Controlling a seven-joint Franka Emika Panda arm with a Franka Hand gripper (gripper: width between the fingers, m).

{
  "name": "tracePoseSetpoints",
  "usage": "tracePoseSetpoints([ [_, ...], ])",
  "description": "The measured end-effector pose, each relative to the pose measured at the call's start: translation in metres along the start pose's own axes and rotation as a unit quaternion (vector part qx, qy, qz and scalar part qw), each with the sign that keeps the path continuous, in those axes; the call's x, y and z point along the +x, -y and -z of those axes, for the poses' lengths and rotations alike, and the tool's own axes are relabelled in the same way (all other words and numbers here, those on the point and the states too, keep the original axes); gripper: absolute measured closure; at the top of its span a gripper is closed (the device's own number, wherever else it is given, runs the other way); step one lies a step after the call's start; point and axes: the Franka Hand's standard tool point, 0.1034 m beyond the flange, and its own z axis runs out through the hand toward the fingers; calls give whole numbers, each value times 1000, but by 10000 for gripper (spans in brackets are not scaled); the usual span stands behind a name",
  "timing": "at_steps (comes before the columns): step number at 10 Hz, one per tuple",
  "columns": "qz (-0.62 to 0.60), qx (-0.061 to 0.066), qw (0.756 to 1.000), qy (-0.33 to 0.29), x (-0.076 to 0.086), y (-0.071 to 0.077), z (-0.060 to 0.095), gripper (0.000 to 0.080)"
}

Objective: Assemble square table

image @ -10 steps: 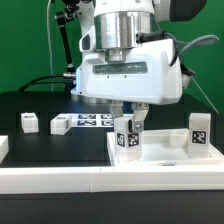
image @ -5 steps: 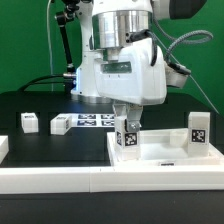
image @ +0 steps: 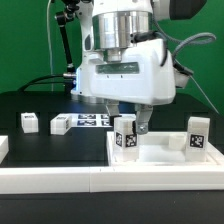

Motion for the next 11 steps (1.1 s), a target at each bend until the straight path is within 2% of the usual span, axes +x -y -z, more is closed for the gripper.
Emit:
tracePoseSetpoints([
  [2,86,0,996,-1,0,1,0,151],
  [5,208,0,978,0,-2,2,0,151],
  [11,374,-3,927,0,-1,0,-2,151],
])
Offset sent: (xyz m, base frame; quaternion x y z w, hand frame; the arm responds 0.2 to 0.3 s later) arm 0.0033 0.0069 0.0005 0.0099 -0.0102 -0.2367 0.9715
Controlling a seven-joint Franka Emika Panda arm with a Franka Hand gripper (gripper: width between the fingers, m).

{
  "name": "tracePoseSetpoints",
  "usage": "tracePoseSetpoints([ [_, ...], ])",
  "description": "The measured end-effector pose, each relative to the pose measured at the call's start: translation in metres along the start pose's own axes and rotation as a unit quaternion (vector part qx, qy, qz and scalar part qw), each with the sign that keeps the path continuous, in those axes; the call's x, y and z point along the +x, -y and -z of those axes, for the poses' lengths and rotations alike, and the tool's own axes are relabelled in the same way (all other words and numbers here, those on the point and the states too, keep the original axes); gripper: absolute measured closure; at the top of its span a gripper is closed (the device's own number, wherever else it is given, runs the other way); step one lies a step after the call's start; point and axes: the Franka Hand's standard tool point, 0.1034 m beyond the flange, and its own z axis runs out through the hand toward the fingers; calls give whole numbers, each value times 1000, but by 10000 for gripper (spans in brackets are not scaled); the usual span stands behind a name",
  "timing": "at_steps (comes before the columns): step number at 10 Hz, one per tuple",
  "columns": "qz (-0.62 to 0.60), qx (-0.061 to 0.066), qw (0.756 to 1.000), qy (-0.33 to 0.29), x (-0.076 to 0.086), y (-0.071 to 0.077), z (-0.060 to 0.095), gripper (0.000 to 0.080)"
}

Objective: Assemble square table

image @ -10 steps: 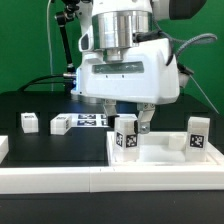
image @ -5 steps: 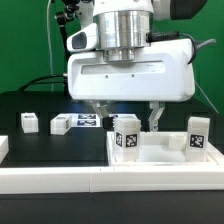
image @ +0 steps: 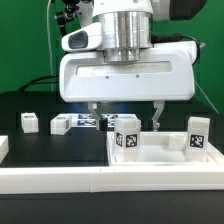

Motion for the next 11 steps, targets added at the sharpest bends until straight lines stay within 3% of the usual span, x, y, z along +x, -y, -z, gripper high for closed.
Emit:
tracePoseSetpoints([
  [5,159,-11,987,1,0,-2,-1,151],
  [8,265,-19,964,4,0,-4,-1,151],
  [10,267,-19,964,4,0,-5,-1,163],
  [11,267,-19,964,4,0,-5,-1,344],
])
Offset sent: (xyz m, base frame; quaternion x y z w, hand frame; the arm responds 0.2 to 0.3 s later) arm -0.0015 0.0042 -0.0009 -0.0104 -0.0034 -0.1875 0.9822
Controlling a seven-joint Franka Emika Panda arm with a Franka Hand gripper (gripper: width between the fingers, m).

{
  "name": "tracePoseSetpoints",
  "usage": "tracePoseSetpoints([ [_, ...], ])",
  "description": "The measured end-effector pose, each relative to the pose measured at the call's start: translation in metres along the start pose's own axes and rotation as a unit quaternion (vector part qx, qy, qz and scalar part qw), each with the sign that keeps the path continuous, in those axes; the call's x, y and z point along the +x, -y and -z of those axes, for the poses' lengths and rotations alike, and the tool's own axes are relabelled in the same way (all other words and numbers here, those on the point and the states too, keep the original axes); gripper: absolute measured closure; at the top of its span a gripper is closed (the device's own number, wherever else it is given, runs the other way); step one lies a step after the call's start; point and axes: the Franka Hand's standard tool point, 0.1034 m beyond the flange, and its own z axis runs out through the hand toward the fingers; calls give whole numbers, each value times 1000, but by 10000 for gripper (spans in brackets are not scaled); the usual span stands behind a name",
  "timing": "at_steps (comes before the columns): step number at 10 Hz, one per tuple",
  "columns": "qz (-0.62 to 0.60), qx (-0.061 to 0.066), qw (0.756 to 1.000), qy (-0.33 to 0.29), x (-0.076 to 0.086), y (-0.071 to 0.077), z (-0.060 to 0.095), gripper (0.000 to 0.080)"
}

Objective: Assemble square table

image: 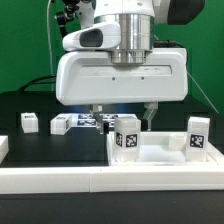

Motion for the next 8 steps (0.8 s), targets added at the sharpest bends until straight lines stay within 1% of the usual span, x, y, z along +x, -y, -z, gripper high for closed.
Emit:
tracePoseSetpoints([
  [1,-7,0,1000,0,0,0,0,515],
  [3,-15,0,1000,0,0,0,0,511],
  [4,-39,0,999,0,0,0,0,511],
  [7,-153,1,988,0,-1,0,-1,511],
  [8,-211,1,977,0,0,1,-1,511],
])
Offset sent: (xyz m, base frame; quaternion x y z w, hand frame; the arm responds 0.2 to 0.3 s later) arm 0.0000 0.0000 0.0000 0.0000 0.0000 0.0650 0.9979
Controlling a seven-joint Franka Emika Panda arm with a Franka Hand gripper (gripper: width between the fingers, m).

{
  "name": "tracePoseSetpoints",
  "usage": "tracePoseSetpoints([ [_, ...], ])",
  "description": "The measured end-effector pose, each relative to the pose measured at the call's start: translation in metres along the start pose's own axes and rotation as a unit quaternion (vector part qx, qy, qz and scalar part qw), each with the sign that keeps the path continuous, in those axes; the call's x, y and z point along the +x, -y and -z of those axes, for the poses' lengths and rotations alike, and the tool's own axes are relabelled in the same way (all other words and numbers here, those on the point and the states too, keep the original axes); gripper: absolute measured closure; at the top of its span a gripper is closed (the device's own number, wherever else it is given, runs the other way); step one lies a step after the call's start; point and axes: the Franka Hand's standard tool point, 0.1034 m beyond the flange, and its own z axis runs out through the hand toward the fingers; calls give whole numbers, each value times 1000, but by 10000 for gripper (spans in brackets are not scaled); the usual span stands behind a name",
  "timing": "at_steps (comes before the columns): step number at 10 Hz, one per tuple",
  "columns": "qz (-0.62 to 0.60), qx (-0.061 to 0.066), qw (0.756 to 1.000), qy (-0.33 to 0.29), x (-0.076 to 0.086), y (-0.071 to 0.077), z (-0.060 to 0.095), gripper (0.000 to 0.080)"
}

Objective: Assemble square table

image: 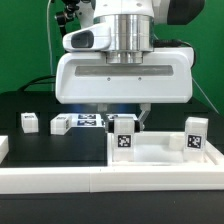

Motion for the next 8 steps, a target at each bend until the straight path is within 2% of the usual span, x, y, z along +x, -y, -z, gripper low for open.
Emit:
tracePoseSetpoints([
  [5,-143,-5,990,0,-2,-1,0,505],
  [8,-227,-13,974,2,-5,-5,0,490],
])
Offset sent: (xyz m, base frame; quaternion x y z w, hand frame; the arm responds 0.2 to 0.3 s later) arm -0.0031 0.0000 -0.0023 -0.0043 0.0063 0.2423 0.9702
